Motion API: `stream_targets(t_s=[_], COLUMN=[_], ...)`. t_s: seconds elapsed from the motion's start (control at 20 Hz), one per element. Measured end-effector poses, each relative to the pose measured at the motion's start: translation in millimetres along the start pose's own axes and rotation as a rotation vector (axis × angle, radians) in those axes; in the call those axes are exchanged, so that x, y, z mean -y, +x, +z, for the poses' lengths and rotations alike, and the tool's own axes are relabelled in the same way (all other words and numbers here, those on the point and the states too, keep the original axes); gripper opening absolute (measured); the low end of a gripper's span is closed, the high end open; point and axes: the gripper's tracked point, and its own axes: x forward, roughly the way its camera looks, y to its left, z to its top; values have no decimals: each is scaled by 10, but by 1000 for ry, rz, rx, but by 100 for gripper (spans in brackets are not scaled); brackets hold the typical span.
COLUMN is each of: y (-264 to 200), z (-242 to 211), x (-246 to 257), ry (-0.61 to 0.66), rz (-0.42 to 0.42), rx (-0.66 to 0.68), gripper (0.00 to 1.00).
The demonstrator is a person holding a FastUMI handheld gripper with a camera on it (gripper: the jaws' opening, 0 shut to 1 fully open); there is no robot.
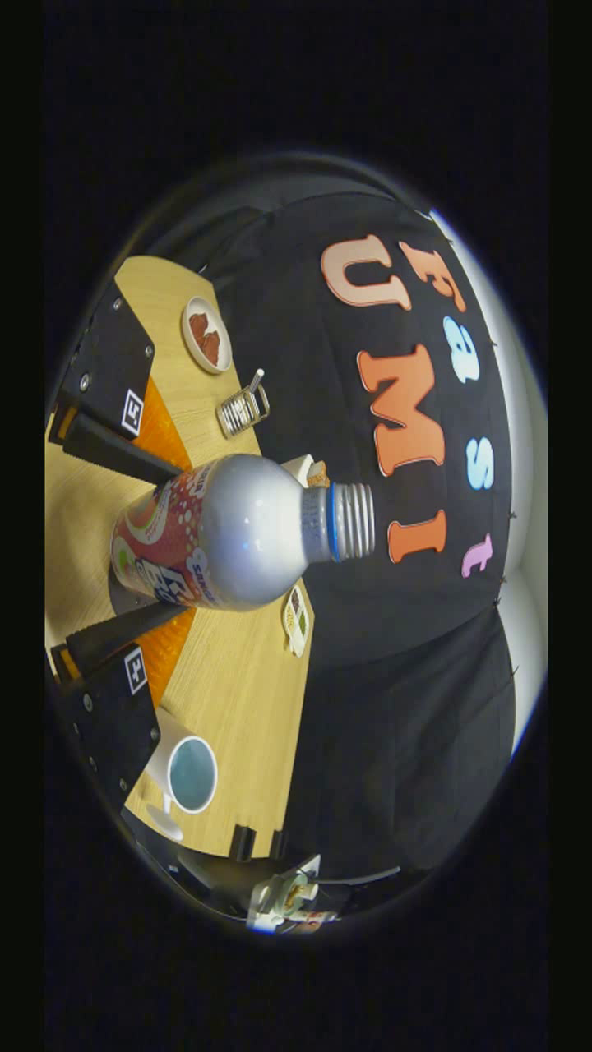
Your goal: Take the bottle from table, then pour the juice into the cup, finally place the bottle on the coaster
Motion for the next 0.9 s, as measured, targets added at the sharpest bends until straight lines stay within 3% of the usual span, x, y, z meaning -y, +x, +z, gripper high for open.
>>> stream_targets(t_s=[0.3,0.9], y=[239,375], z=[-186,-497], x=[226,255], ry=[-147,-178], rz=[-95,-85], rx=[20,-36], gripper=[78,79])
